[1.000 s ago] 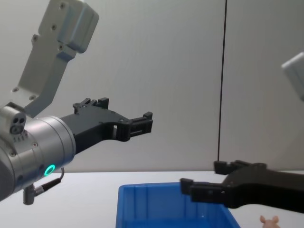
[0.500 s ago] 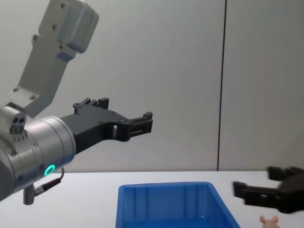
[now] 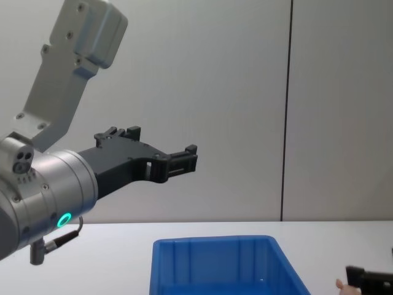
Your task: Pick up the two dolls from the table and place them into the box.
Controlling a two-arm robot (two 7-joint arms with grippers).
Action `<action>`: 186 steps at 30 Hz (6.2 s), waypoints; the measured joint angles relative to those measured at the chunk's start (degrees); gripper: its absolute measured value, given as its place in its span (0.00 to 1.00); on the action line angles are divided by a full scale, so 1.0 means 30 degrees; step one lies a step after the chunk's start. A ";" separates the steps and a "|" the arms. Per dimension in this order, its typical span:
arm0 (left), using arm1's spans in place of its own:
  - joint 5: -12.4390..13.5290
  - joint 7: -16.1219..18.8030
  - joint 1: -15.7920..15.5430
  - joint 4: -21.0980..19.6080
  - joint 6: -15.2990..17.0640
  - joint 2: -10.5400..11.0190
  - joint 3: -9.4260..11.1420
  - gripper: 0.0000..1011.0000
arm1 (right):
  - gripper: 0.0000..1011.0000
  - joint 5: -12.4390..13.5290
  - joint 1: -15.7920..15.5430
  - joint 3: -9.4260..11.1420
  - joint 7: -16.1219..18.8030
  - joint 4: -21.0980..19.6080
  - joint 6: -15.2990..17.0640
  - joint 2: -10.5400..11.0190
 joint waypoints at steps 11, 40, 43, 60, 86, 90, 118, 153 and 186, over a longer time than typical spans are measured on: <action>0.0000 0.0000 -0.0001 0.0000 0.0000 -0.0001 0.0000 0.99 | 0.99 -0.0167 0.0392 -0.0209 -0.0054 0.1120 0.1045 -0.0327; 0.0000 0.0000 -0.0001 0.0000 0.0000 -0.0001 0.0000 0.99 | 0.64 -0.0969 0.1953 -0.0958 -0.0305 0.3921 0.1767 -0.1777; 0.0000 0.0000 -0.0001 0.0000 0.0000 0.0000 0.0000 0.99 | 0.55 -0.0976 0.2031 -0.0983 -0.0361 0.3964 0.1808 -0.1848; 0.0000 0.0001 -0.0001 0.0000 0.0000 -0.0001 0.0000 0.99 | 0.37 -0.1079 0.2384 -0.0975 -0.0638 0.2866 0.0836 -0.2083; 0.0000 0.0000 -0.0001 0.0000 0.0000 0.0000 0.0000 0.99 | 0.47 -0.1605 0.3684 -0.1961 0.3069 0.1343 -0.0200 -0.3180; -0.0001 0.0001 -0.0001 0.0000 0.0000 0.0001 0.0000 0.99 | 0.59 -0.1743 0.3800 -0.2216 0.3506 0.1555 -0.0049 -0.3397; 0.0000 0.0001 -0.0001 0.0000 0.0000 0.0000 0.0000 0.99 | 0.99 -0.0418 0.2381 -0.1355 0.3318 0.1327 -0.1545 -0.1511; -0.2359 0.2818 0.3536 -0.2830 0.3294 0.2615 -0.0589 0.99 | 0.99 0.0601 0.1001 -0.0379 0.2560 0.0953 -0.2369 0.0234; -0.3119 0.1359 0.3623 0.1393 0.2895 0.1802 -0.0695 0.99 | 0.99 0.0656 0.0922 -0.0320 0.2523 0.0936 -0.2412 0.0342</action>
